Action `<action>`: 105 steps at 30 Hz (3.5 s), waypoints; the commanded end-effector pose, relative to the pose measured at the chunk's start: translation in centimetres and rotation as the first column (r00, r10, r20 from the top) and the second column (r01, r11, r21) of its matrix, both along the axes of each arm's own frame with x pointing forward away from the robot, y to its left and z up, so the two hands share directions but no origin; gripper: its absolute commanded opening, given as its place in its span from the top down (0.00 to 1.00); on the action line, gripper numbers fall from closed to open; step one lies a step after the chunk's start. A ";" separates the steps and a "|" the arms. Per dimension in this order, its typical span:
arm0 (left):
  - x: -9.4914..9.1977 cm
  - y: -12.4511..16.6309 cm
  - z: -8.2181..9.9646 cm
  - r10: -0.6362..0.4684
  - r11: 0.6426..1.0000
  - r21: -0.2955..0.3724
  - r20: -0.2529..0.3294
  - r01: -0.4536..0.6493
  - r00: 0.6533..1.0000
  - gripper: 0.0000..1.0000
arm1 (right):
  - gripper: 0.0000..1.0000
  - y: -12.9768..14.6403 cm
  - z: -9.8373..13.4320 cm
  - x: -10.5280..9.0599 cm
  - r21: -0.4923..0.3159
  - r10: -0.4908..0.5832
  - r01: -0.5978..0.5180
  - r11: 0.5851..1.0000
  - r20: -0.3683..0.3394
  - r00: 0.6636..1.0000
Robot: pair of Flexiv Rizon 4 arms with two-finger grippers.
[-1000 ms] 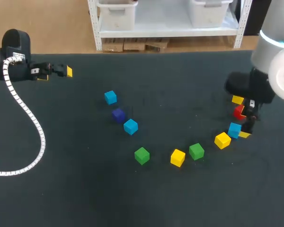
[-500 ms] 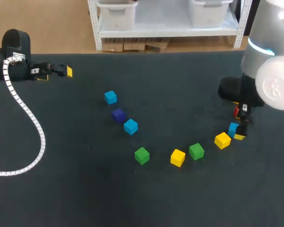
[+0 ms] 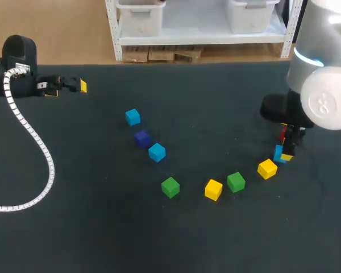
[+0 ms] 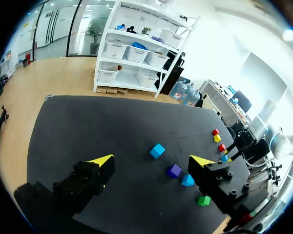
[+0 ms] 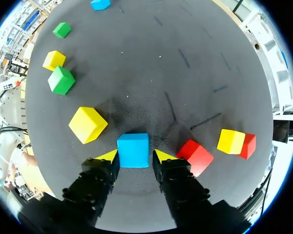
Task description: Place the blue cubes, place green cubes on the blue cubes, place the yellow cubes on the green cubes, then place the red cubes on the yellow cubes, and place purple cube on the red cubes.
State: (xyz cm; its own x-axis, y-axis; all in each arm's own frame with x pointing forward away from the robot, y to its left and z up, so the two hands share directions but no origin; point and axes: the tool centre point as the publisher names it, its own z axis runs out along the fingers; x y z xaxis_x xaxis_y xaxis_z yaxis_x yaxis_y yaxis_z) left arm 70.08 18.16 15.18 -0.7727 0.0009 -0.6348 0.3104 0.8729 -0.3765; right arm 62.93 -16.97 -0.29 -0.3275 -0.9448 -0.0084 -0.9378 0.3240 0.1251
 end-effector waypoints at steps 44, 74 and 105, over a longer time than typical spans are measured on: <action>0.0 0.2 -0.1 -0.005 1.000 -0.007 0.005 0.005 1.000 0.00 | 1.00 8.5 5.7 7.4 0.047 0.326 -0.327 0.944 0.023 0.945; 0.0 0.2 -0.1 -0.005 1.000 -0.007 0.005 0.005 1.000 0.00 | 1.00 13.8 1.3 11.3 0.004 0.392 -0.392 0.920 -0.062 0.918; 0.0 0.2 -0.1 -0.005 1.000 -0.007 0.005 0.005 1.000 0.00 | 1.00 12.7 0.1 12.6 0.008 0.337 -0.337 0.941 -0.065 0.939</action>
State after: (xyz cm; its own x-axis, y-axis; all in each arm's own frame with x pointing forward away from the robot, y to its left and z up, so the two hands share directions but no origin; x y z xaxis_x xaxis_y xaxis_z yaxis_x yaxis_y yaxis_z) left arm 70.08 18.16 15.18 -0.7727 0.0009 -0.6348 0.3103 0.8729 -0.3765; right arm 75.49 -4.13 -0.26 0.0098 -0.9999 0.0085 -0.9822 -0.0081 0.1876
